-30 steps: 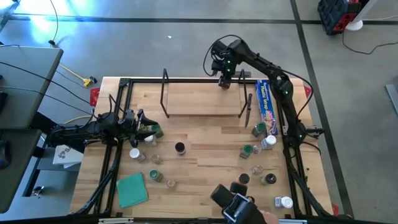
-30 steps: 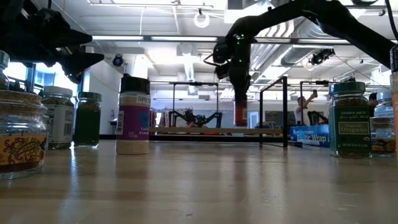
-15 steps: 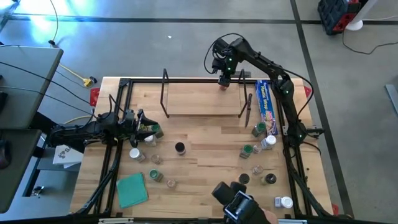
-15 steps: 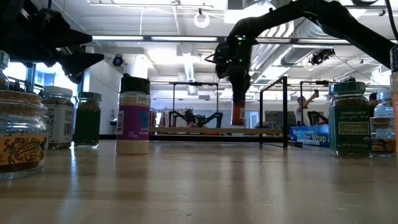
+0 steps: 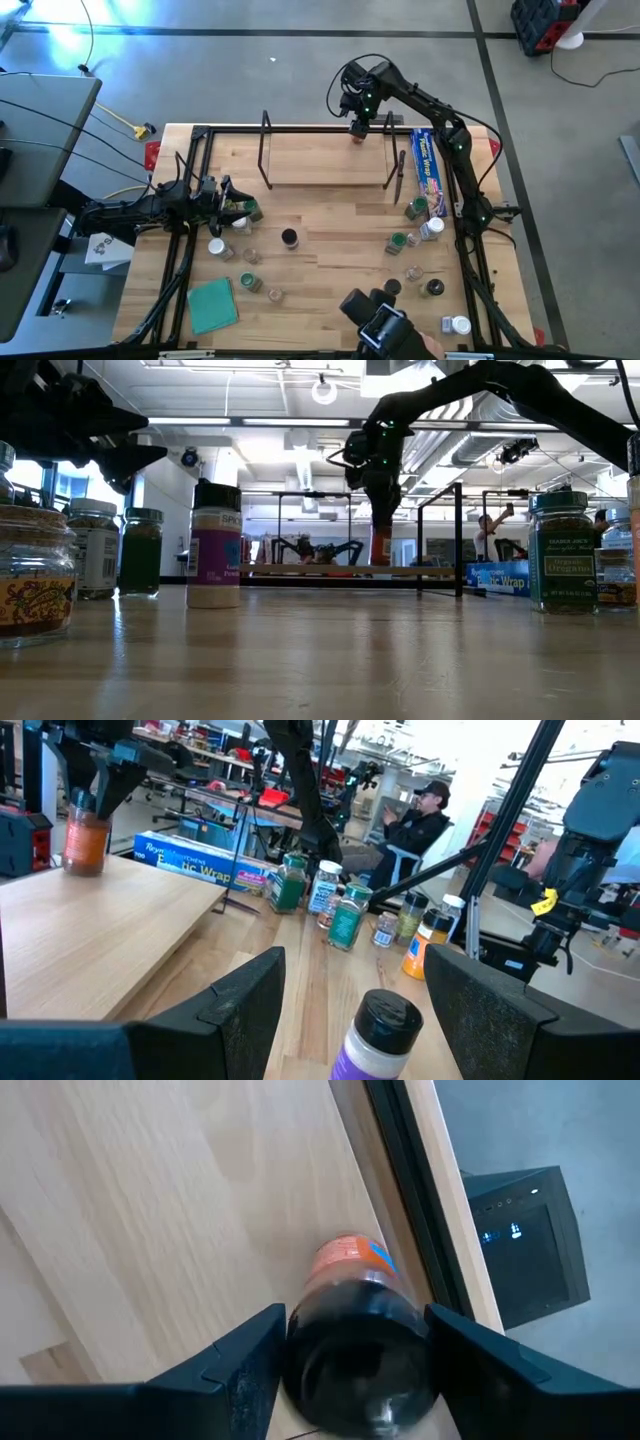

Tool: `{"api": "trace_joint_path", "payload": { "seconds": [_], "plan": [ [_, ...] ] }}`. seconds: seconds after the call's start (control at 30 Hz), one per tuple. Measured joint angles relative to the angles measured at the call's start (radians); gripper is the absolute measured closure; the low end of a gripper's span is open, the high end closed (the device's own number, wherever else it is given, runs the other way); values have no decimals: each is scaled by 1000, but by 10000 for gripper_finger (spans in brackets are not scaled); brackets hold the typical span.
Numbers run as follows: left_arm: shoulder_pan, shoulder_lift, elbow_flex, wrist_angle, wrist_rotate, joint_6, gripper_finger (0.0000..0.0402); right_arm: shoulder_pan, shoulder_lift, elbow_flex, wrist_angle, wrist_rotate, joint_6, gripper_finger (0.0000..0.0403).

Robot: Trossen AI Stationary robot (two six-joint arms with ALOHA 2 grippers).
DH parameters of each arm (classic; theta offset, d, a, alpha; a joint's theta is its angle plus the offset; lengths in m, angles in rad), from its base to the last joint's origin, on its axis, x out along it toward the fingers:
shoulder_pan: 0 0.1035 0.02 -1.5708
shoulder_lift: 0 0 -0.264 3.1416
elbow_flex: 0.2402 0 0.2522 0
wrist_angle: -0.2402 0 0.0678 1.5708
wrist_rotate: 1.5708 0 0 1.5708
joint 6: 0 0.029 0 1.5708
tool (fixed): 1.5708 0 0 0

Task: Shelf spices
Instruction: Put the black brown seasoning bottle on the shelf, then put the black purple seasoning bottle on the shelf

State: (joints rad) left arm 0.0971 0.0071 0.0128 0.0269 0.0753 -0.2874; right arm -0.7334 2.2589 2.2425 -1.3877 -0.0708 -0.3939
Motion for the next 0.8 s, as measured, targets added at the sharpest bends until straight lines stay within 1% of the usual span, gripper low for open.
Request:
{"api": "trace_joint_path", "payload": {
  "seconds": [0.2,0.3,0.37,0.47,0.53,0.6,0.67,0.8],
  "plan": [
    [0,0,0,0,0,0,168,0,0,0,-6,2,-5,138],
    [0,0,0,0,0,0,168,1,0,8,-15,15,-20,135],
    [0,0,0,0,0,0,168,6,-3,40,-29,18,-33,135],
    [0,0,0,0,0,0,168,19,-18,117,-54,75,-52,135],
    [0,0,0,0,0,0,168,34,-75,81,1,124,-73,135],
    [0,0,0,1,0,0,168,59,-117,75,19,140,-87,135],
    [0,0,0,1,0,0,168,105,-155,75,32,105,-89,135],
    [0,0,0,1,0,1,168,249,-188,75,81,-45,-91,135]
  ]
}}
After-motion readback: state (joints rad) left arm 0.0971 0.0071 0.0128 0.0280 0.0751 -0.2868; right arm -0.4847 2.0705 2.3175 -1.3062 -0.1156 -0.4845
